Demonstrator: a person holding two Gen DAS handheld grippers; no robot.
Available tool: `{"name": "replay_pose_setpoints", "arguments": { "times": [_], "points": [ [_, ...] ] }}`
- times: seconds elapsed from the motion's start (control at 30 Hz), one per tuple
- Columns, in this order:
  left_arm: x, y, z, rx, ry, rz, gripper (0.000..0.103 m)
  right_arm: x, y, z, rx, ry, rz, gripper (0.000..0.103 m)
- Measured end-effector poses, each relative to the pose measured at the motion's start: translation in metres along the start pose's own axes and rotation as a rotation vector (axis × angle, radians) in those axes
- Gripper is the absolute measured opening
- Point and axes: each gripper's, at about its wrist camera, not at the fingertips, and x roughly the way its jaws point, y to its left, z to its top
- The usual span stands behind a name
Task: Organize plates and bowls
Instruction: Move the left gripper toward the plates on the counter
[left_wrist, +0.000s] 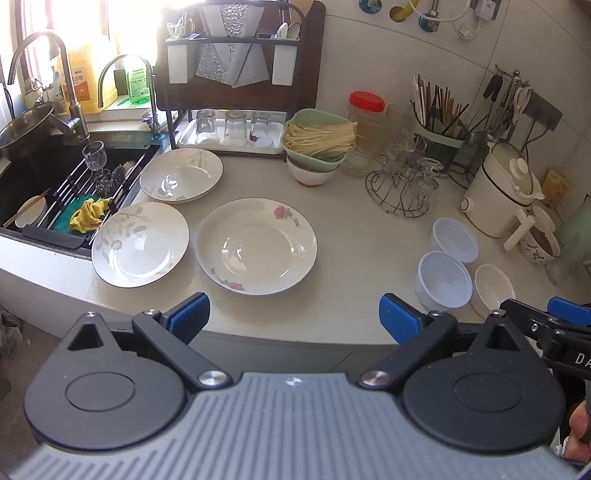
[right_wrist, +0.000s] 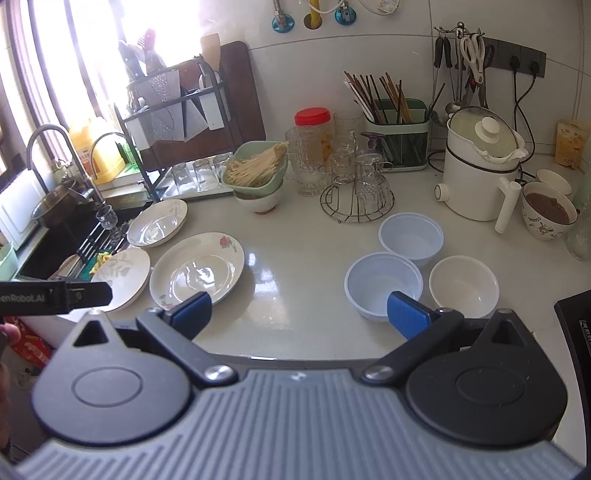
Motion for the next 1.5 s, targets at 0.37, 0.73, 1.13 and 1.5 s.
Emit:
{"name": "replay_pose_setpoints", "arguments": {
  "times": [0.37, 0.73, 1.13, 1.5],
  "points": [
    [0.009, -0.001, -0.005, -0.006, 0.027, -0.005, 0.100, -0.001, 0.001, -0.002, -0.013, 0.006, -0.008, 0.103],
    [0.015, -0.010, -0.003, 0.020, 0.044, -0.018, 0.100, 0.001, -0.009, -0.003, 0.024, 0.015, 0.007, 0.103],
    [0.025, -0.020, -0.007, 0.021, 0.044, -0.053, 0.100, 0.006, -0.019, -0.011, 0.048, 0.033, 0.034, 0.103],
    [0.032, -0.029, -0.010, 0.017, 0.036, -0.005, 0.100, 0.013, -0.032, -0.015, 0.038, -0.015, 0.062, 0.103]
  ]
}}
